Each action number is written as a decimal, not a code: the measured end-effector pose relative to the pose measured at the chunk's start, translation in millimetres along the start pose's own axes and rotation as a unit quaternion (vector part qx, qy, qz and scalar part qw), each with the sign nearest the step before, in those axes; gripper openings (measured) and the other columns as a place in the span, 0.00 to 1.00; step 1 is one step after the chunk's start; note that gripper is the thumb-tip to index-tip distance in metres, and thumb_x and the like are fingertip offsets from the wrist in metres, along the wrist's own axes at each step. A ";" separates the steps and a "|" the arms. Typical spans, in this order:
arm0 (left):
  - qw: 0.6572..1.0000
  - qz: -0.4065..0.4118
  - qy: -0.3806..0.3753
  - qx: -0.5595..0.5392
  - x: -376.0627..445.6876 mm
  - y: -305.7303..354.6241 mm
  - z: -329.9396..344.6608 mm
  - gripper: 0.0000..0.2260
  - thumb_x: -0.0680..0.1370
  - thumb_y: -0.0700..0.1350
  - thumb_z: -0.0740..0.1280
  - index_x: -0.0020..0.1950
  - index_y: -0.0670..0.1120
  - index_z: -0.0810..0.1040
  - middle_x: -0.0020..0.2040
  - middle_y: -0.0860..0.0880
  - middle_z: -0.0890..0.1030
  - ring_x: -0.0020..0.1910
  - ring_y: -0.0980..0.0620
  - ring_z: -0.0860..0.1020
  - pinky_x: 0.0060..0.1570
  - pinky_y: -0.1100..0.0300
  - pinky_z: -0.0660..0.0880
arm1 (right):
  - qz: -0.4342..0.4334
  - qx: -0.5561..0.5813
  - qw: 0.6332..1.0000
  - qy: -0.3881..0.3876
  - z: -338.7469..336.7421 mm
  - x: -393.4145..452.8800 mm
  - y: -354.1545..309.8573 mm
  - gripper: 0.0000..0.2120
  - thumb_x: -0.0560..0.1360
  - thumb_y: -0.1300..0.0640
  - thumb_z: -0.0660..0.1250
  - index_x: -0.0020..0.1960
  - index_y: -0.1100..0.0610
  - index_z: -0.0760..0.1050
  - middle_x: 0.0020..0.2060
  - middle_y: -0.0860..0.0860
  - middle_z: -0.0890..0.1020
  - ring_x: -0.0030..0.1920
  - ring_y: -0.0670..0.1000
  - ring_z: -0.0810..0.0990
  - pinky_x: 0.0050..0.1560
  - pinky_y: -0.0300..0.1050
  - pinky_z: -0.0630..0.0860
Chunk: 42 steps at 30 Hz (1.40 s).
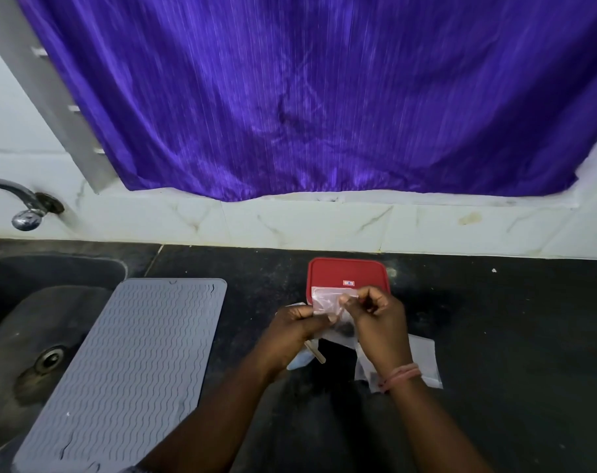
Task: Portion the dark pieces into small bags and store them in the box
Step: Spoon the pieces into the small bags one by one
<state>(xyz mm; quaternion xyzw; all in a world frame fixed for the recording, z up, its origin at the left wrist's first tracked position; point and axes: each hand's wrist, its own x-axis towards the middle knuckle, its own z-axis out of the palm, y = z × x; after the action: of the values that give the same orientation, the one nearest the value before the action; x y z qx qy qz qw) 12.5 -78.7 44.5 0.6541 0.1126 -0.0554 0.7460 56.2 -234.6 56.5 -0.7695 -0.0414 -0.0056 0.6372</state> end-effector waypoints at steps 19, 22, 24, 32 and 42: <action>0.993 0.001 0.019 0.116 2.0 7.6 -0.9 0.06 0.79 0.51 0.72 0.49 0.50 0.85 0.42 0.54 0.86 0.43 0.59 0.83 0.43 0.65 0.77 | 0.070 0.117 0.991 0.001 3.1 0.8 11.3 0.02 0.77 0.63 0.70 0.49 0.61 0.80 0.43 0.56 0.86 0.46 0.55 0.85 0.49 0.49 0.81; 0.988 -0.006 -0.004 0.157 2.3 9.7 3.5 0.14 0.80 0.47 0.71 0.34 0.52 0.84 0.29 0.57 0.81 0.29 0.64 0.77 0.34 0.69 0.71 | 0.060 0.131 0.989 0.030 4.6 1.2 11.1 0.01 0.77 0.64 0.69 0.48 0.63 0.79 0.42 0.62 0.84 0.40 0.55 0.82 0.44 0.51 0.79; 0.982 -0.010 -0.019 0.188 1.1 8.2 10.3 0.21 0.80 0.46 0.71 0.25 0.52 0.80 0.23 0.57 0.76 0.24 0.64 0.73 0.29 0.70 0.70 | 0.050 0.142 0.987 0.048 6.3 0.2 8.9 0.01 0.77 0.67 0.69 0.48 0.65 0.78 0.41 0.62 0.83 0.40 0.51 0.80 0.44 0.47 0.78; 0.971 0.128 0.104 0.171 2.4 3.8 15.5 0.09 0.78 0.39 0.72 0.40 0.49 0.86 0.32 0.60 0.83 0.35 0.66 0.80 0.41 0.71 0.73 | 0.051 0.153 0.986 0.036 12.3 -8.4 6.3 0.02 0.77 0.66 0.69 0.47 0.61 0.80 0.41 0.57 0.86 0.43 0.51 0.85 0.47 0.45 0.81; 0.981 0.063 0.099 0.152 -5.2 6.4 14.3 0.06 0.72 0.42 0.79 0.46 0.49 0.85 0.41 0.56 0.86 0.42 0.61 0.83 0.42 0.69 0.74 | 0.061 0.177 0.980 0.074 7.1 -14.0 6.2 0.02 0.79 0.62 0.69 0.48 0.59 0.80 0.42 0.56 0.86 0.42 0.50 0.83 0.44 0.50 0.81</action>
<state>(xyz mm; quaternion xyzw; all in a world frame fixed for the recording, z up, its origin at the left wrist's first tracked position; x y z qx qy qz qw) 10.3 -92.4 53.6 0.7680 0.1349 0.0405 0.6248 42.4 -229.6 48.2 -0.6434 0.0525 -0.0162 0.7636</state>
